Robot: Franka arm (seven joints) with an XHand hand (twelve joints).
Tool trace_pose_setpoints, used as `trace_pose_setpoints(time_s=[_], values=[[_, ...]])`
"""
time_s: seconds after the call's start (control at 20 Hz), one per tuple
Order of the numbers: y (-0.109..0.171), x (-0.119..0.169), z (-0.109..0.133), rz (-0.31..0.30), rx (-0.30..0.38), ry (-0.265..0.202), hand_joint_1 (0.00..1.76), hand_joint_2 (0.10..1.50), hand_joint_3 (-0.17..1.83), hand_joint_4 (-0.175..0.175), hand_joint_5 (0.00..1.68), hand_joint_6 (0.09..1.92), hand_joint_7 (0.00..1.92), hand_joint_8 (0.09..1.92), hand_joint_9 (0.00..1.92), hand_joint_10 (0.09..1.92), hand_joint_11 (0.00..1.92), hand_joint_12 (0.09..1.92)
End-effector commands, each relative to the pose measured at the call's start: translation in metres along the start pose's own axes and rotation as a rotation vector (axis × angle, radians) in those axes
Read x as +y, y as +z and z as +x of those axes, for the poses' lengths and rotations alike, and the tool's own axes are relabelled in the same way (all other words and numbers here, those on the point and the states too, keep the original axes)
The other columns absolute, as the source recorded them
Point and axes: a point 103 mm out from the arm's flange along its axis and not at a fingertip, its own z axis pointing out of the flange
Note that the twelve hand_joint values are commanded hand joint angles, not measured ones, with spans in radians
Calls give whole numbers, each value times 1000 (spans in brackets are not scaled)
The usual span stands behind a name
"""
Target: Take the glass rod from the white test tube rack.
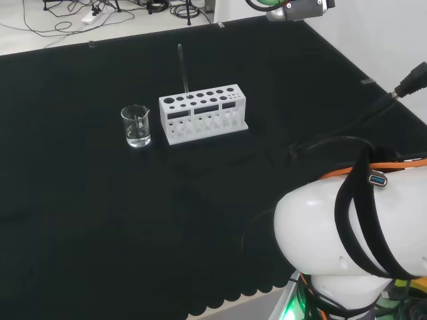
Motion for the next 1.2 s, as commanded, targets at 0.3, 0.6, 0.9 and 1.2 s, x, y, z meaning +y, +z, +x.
trace_pose_setpoints(time_s=[0.3, 0.6, 0.9, 1.2], values=[[-43, -96, -30, -85, 21, 94, 554, 929, 344, -111, 7, 87, 4, 437, 49, 678, 8, 1168], [-43, -96, -30, -98, 23, 84, 554, 933, 336, -110, 7, 87, 0, 464, 0, 819, 0, 1187], [-42, -96, -27, -102, 13, 80, 561, 934, 343, -109, 15, 87, 0, 511, 0, 852, 0, 1208], [-44, -102, -24, -114, 16, 84, 563, 935, 347, -110, 25, 87, 0, 540, 5, 865, 0, 1224]])
